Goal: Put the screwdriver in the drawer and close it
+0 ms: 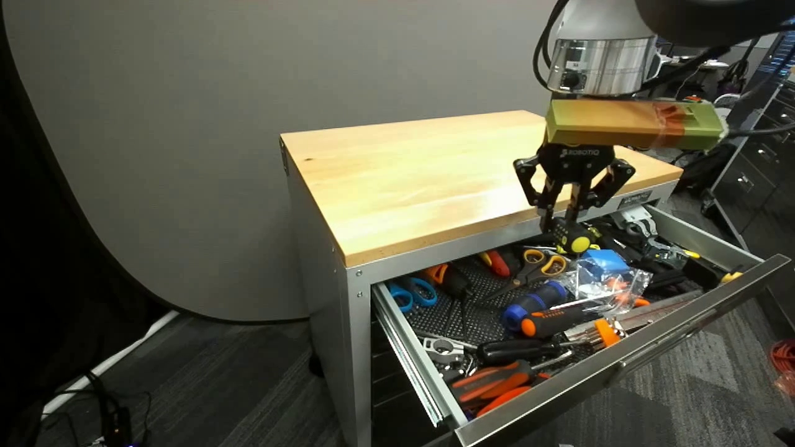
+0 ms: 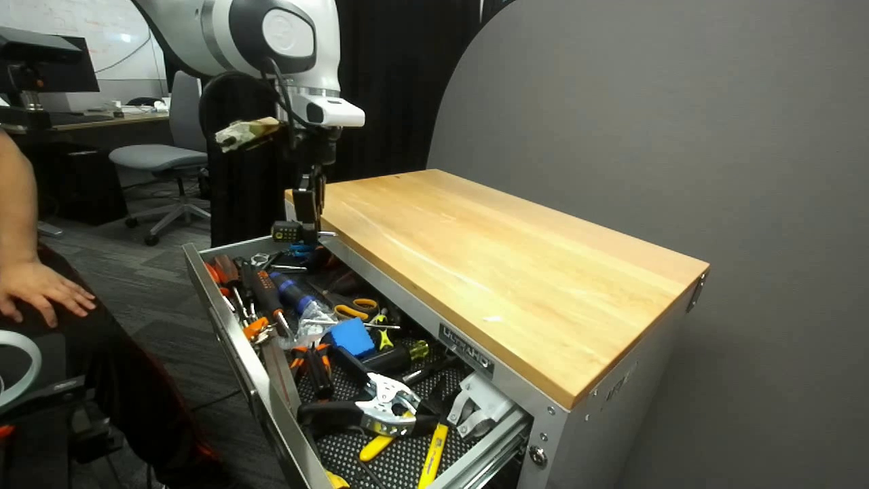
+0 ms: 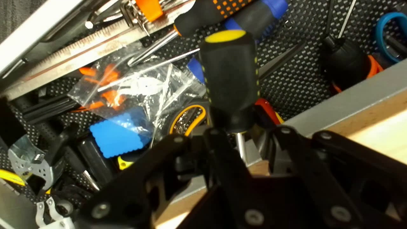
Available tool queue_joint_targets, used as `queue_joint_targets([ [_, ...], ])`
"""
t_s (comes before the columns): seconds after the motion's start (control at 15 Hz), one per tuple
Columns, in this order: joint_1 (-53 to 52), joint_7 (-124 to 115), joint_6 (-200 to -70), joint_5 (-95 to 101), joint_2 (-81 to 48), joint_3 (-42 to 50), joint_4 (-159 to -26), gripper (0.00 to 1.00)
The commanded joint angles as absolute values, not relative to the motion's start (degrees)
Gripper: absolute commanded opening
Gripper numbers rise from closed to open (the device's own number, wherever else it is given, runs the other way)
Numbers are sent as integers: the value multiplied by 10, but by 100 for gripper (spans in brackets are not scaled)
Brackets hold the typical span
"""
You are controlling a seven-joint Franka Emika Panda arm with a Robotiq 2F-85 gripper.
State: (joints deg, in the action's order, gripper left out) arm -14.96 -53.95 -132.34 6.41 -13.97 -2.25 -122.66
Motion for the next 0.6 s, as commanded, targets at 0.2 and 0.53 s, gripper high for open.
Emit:
queue_joint_targets([
  [0.2,-135,-529,-1364,60,-85,-30,-1315,82],
  [0.53,-115,-502,-1287,55,-38,-30,-1361,100],
])
